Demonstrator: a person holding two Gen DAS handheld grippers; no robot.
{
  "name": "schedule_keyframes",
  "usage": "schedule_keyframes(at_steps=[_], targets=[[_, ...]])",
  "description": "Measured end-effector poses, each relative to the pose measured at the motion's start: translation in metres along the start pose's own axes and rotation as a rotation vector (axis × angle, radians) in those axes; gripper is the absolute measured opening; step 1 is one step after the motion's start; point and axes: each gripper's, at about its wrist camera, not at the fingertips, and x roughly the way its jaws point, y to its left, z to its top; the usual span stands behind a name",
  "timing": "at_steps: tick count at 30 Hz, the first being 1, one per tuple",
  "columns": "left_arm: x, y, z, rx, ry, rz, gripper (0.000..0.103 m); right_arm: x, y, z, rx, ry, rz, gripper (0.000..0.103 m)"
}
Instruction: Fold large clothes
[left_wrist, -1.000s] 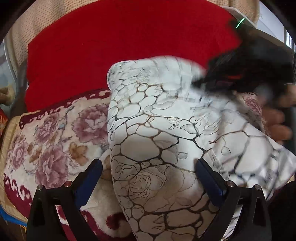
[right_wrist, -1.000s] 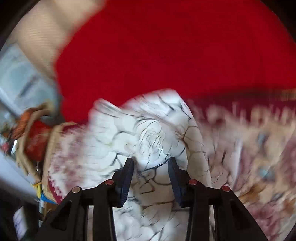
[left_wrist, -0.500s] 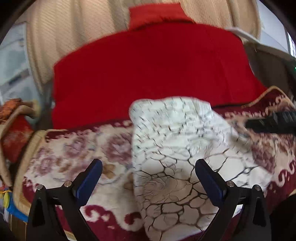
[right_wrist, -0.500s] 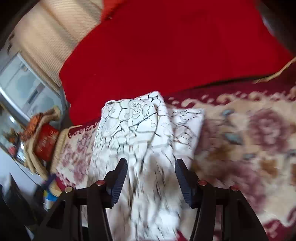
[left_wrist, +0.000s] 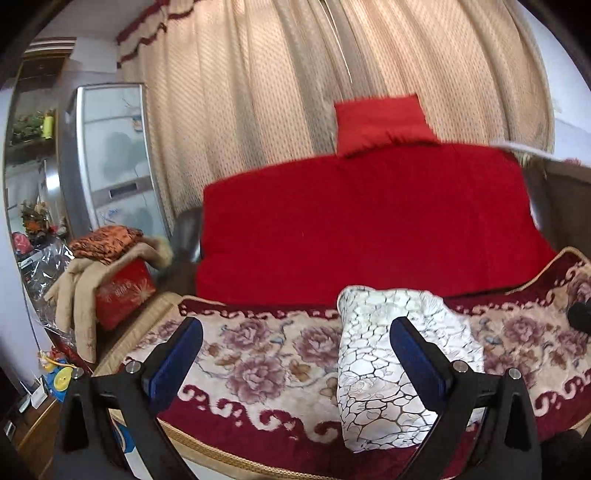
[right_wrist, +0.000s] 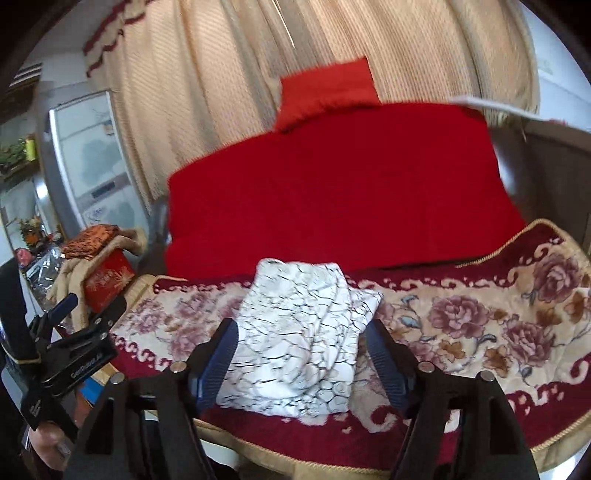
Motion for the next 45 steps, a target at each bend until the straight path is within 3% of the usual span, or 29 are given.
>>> schedule_keyframes(at_steps=[8, 13, 20, 26, 45], targets=[[-0.059, 0.021, 0.016, -0.012, -0.071, 0.036, 0.101, -0.054, 0.038, -0.022, 0.007, -0.065, -0.036, 0.076], [-0.085, 0.034, 0.018, -0.024, -0.092, 0.04, 0.101, -0.065, 0.063, -0.034, -0.013, -0.084, -0.081, 0.076], [-0.107, 0.058, 0.018, -0.053, -0.114, 0.07, 0.101, -0.077, 0.092, -0.035, -0.046, -0.09, -0.071, 0.076], [-0.121, 0.069, 0.015, -0.072, -0.138, 0.094, 0.101, -0.086, 0.101, -0.035, -0.061, -0.121, -0.098, 0.076], [-0.132, 0.045, 0.015, -0.001, -0.125, 0.022, 0.101, -0.094, 0.089, -0.036, -0.044, -0.143, -0.127, 0.076]])
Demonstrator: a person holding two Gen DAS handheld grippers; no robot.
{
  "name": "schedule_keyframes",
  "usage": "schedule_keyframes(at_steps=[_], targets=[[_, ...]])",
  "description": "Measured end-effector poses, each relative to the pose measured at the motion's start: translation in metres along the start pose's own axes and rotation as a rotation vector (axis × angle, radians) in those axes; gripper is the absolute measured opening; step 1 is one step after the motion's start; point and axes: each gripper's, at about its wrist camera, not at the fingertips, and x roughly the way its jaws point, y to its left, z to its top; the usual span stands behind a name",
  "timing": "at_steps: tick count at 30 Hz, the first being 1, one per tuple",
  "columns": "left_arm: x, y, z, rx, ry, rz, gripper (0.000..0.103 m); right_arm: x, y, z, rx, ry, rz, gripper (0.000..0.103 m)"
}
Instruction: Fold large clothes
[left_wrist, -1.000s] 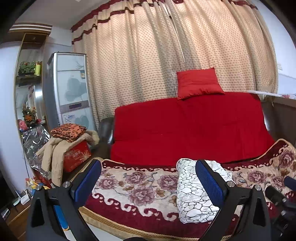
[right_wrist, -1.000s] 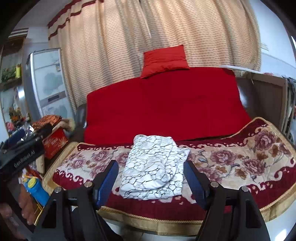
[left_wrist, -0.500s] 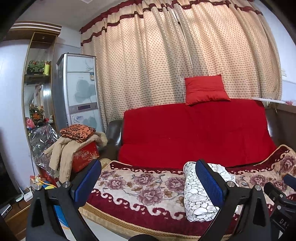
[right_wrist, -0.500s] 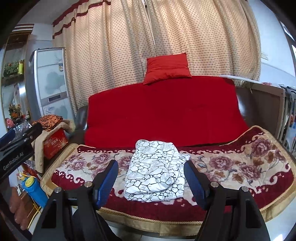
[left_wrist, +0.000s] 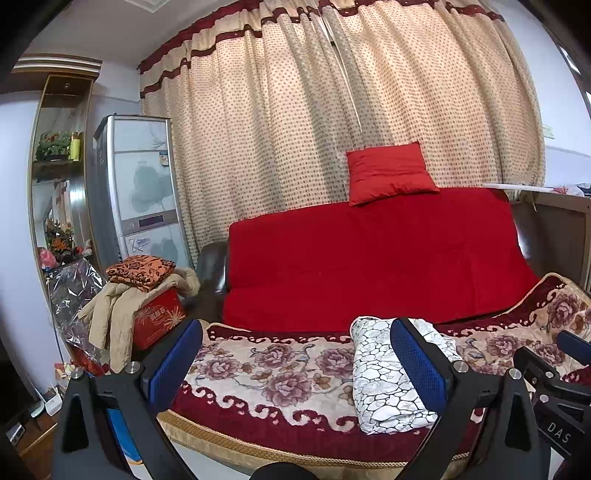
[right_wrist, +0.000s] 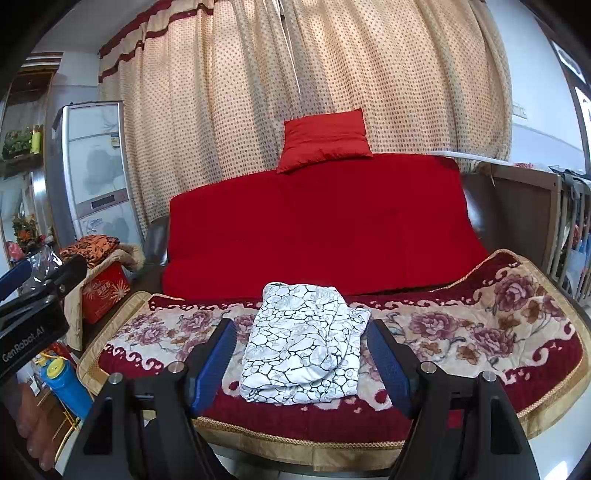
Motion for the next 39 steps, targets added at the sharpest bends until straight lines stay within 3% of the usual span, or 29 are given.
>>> schedule_keyframes(at_steps=[39], targets=[[-0.013, -0.02, 0.0, 0.045, -0.007, -0.072, 0.101, -0.014, -0.006, 0.0, -0.011, -0.004, -0.04, 0.077]])
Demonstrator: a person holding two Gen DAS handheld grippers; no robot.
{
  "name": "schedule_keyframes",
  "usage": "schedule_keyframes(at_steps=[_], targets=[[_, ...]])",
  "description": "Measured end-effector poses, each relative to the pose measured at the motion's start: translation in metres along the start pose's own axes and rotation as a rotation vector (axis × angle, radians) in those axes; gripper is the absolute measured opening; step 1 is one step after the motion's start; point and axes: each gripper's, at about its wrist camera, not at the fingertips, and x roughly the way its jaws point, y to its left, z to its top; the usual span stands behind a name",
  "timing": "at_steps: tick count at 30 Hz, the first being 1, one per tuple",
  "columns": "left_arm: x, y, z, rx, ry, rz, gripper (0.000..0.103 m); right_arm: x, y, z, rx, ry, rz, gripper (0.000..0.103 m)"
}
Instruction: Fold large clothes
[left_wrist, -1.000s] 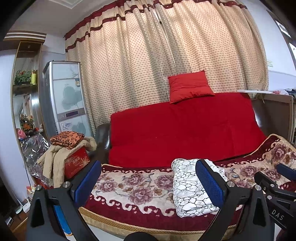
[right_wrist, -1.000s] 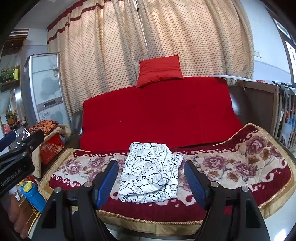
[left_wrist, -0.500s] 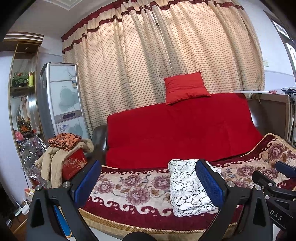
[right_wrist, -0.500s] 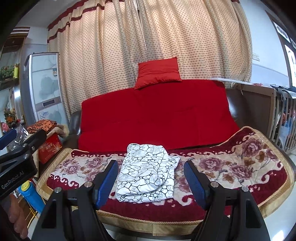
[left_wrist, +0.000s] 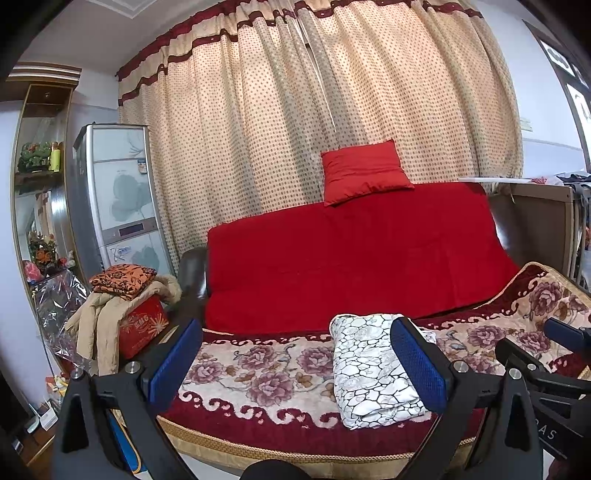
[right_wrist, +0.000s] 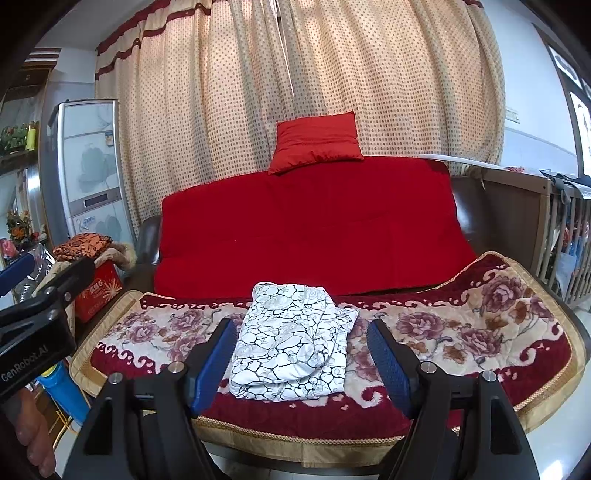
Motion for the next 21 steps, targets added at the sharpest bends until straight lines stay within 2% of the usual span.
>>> schedule_keyframes(at_steps=[21], targets=[[0.0026, 0.0003, -0.0055, 0.0, 0.016, -0.006, 0.101, 0.0042, 0.0071, -0.0029, -0.009, 0.023, 0.005, 0.077]])
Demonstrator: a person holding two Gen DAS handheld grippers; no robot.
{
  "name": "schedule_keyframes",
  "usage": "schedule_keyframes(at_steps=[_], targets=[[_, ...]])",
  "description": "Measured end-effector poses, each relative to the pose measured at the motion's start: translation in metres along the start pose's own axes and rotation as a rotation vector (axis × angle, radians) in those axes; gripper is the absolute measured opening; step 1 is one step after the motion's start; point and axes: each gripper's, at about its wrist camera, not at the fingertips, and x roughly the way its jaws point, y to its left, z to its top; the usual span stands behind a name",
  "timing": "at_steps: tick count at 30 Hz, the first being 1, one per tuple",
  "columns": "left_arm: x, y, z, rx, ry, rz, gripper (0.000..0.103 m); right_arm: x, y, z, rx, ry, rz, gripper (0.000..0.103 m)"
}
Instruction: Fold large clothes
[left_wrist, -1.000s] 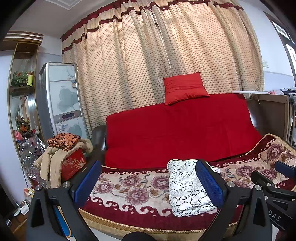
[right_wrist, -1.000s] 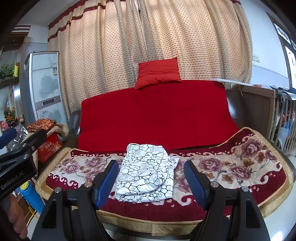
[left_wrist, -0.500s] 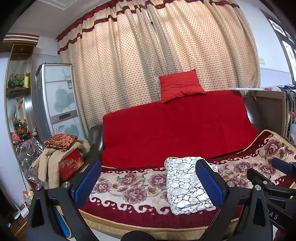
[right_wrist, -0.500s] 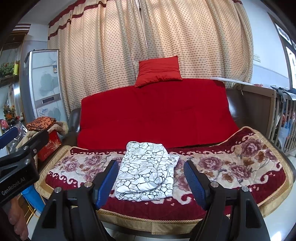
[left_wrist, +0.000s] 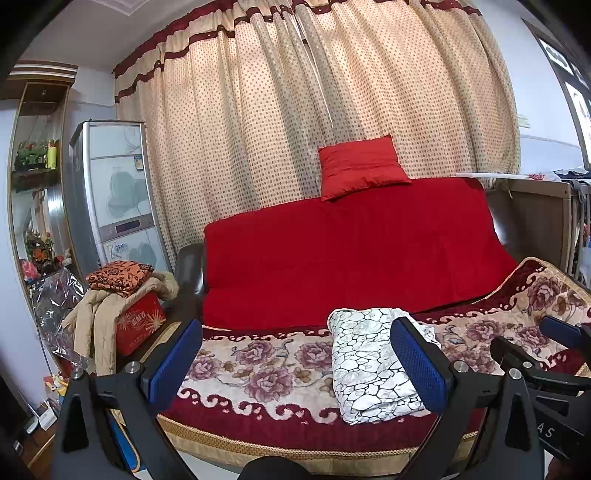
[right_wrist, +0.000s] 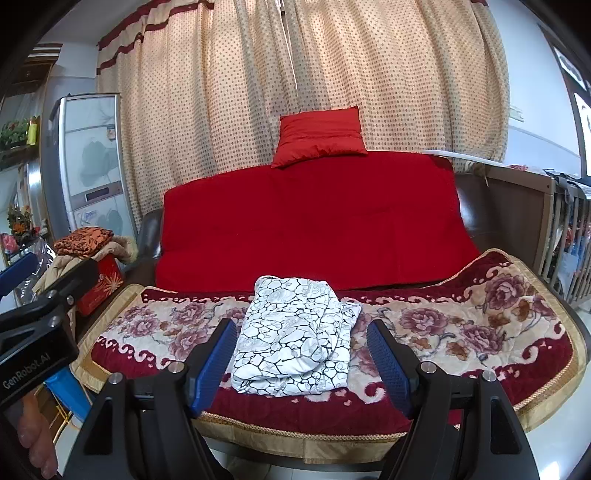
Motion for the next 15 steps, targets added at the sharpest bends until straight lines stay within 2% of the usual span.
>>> schedule_keyframes(at_steps=[15], targets=[[0.0013, 0.0026, -0.004, -0.004, 0.008, -0.005, 0.101, 0.0006, 0.0028, -0.0015, -0.006, 0.003, -0.006, 0.077]])
